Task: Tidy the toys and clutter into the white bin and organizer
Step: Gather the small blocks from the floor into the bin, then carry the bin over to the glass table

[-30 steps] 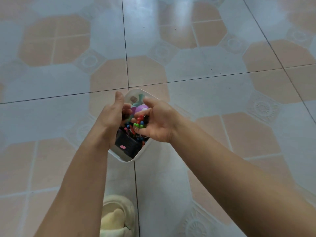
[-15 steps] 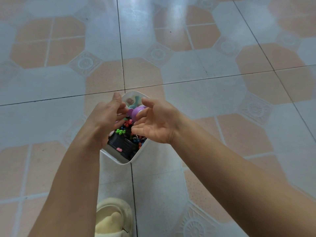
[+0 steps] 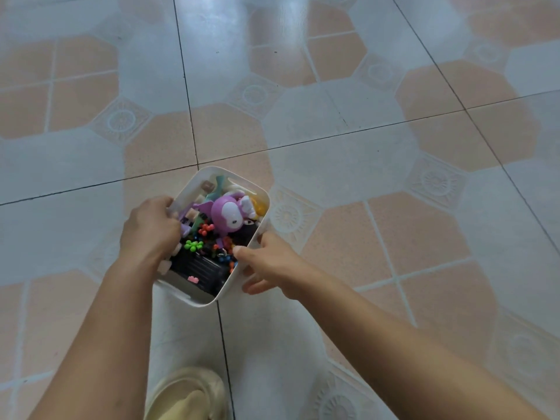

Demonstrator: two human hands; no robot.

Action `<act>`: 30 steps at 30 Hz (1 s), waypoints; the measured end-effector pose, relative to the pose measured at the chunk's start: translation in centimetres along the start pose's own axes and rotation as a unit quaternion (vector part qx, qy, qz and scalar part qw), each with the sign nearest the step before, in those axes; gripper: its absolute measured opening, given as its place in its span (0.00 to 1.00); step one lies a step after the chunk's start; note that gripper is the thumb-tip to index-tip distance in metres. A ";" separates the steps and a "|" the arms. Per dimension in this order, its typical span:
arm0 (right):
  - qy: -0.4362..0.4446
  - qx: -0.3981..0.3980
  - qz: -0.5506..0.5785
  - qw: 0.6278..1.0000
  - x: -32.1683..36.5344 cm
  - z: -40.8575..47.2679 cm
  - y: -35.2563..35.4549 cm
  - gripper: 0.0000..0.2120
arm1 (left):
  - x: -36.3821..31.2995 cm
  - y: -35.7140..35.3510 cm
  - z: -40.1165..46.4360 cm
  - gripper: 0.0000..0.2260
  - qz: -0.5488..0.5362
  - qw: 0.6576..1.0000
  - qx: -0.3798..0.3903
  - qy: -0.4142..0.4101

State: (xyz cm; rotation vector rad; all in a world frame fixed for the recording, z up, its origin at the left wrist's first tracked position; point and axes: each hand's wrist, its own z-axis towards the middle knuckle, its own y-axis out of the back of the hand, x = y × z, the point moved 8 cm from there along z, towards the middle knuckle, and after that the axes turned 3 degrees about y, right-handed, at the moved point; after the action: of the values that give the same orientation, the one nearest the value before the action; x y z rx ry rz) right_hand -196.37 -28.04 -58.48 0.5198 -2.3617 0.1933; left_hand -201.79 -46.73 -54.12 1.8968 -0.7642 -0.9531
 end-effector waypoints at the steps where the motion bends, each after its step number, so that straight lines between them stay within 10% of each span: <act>1: 0.007 -0.001 0.018 1.000 0.0 0.2 -0.1 0.03 | -0.1 0.2 0.0 0.06 0.006 1.000 -0.009 0.002; 13: 0.055 -0.072 0.004 0.996 1.0 -1.9 9.4 0.10 | -8.6 -0.6 -2.2 0.08 0.011 0.994 -0.030 -0.106; 30: -0.015 -0.184 0.033 0.982 8.1 -31.4 24.2 0.09 | -31.1 12.3 -21.2 0.11 0.017 0.960 0.104 -0.258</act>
State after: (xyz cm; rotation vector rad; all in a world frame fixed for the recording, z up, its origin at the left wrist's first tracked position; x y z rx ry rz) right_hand -192.89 0.11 -29.63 0.2674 -2.3692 -0.2215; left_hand -201.86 -18.78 -26.15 1.8155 -1.2380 -1.4168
